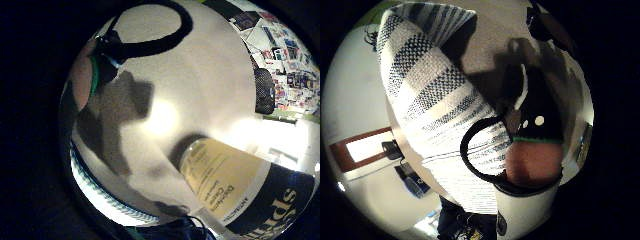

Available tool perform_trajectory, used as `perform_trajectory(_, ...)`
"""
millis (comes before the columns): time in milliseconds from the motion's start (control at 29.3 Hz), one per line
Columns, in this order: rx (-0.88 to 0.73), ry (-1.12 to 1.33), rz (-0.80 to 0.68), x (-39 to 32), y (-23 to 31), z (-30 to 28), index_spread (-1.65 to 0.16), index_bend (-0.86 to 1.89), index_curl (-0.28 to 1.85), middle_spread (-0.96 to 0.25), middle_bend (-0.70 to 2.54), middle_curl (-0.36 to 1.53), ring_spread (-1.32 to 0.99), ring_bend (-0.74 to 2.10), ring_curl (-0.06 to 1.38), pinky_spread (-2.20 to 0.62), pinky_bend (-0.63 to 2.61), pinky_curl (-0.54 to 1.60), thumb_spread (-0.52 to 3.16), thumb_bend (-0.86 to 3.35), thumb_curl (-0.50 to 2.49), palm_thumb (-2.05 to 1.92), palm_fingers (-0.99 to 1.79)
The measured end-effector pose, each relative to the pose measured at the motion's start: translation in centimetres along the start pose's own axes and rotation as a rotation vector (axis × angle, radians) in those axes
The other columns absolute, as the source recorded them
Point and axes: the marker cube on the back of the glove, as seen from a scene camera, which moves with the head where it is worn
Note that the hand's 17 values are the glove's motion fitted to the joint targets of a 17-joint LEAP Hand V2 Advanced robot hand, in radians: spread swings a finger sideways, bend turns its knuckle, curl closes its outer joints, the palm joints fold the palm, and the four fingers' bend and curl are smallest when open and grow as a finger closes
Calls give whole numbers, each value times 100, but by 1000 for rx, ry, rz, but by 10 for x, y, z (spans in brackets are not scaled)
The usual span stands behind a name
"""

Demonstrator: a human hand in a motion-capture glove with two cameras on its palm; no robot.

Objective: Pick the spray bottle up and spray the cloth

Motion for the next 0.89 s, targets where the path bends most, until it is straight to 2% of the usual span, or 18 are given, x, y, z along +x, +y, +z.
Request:
perform_trajectory(375, 13, 11, 8, 3, 1, -2, -25, 19, 24, -7, 39, 24, -9, 32, 22, 6, 24, 19, 92, 44, 21, 57, 92)
perform_trajectory(648, 49, 21, -30, 0, 11, -8, -27, 17, 28, -7, 36, 28, -11, 29, 25, 6, 21, 23, 113, 46, 28, 60, 93)
perform_trajectory(887, 75, 31, -156, -10, 56, -13, -27, 16, 30, -7, 29, 30, -10, 28, 28, 5, 20, 26, 121, 48, 35, 64, 93)
